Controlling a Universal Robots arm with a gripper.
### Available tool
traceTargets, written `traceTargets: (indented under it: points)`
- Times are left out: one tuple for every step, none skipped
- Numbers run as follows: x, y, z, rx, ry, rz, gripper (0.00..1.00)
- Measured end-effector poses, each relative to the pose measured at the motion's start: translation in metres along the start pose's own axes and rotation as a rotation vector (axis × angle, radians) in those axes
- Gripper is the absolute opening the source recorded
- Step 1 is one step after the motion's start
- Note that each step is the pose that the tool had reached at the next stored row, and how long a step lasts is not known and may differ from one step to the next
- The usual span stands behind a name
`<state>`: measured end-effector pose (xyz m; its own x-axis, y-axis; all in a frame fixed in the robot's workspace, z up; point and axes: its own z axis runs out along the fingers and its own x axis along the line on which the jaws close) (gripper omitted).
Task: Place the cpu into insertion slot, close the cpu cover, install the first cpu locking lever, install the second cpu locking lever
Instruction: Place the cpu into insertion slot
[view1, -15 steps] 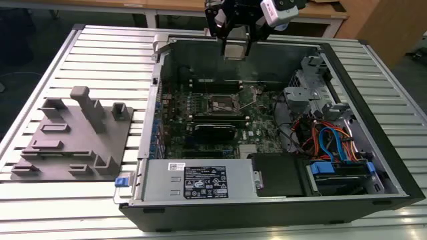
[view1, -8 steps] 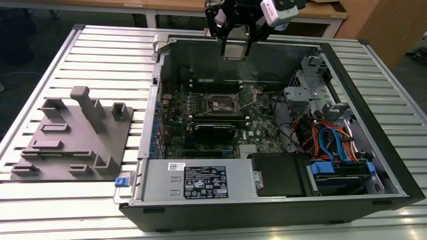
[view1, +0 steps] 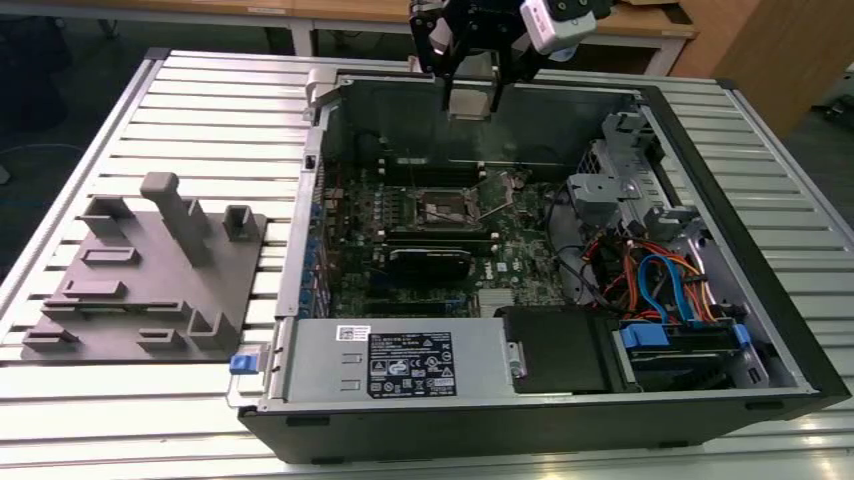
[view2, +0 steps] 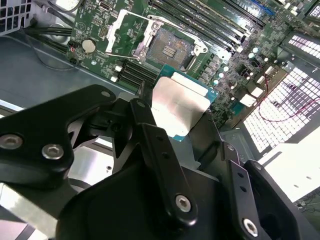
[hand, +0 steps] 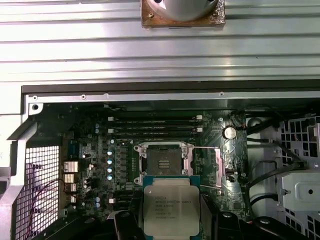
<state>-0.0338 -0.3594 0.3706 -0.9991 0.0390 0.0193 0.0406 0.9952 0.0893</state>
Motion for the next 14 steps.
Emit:
traceTargets:
  points:
    - [0.0,0.0,0.0,-0.0001,-0.0004,0.005,0.54]
    - [0.0,0.0,0.0,-0.0001,-0.0008,0.01,0.54]
    - [0.0,0.0,0.0,-0.0002,-0.0011,0.013,0.54]
    - [0.0,0.0,0.0,-0.0003,-0.0012,0.013,0.54]
    - [0.0,0.0,0.0,-0.0002,-0.0012,0.013,0.54]
    - [0.0,0.0,0.0,-0.0002,-0.0012,0.014,0.54]
    - [0.0,0.0,0.0,-0.0002,-0.0013,0.014,0.54]
    - [0.0,0.0,0.0,-0.0003,-0.0012,0.014,0.54]
    - [0.0,0.0,0.0,-0.0003,-0.0013,0.014,0.54]
    - [0.0,0.0,0.0,-0.0003,-0.0013,0.014,0.54]
    - [0.0,0.0,0.0,-0.0003,-0.0013,0.014,0.54]
    - [0.0,0.0,0.0,-0.0003,-0.0013,0.014,0.54]
    - [0.0,0.0,0.0,-0.0002,-0.0012,0.014,0.54]
    - [0.0,0.0,0.0,-0.0003,-0.0012,0.014,0.54]
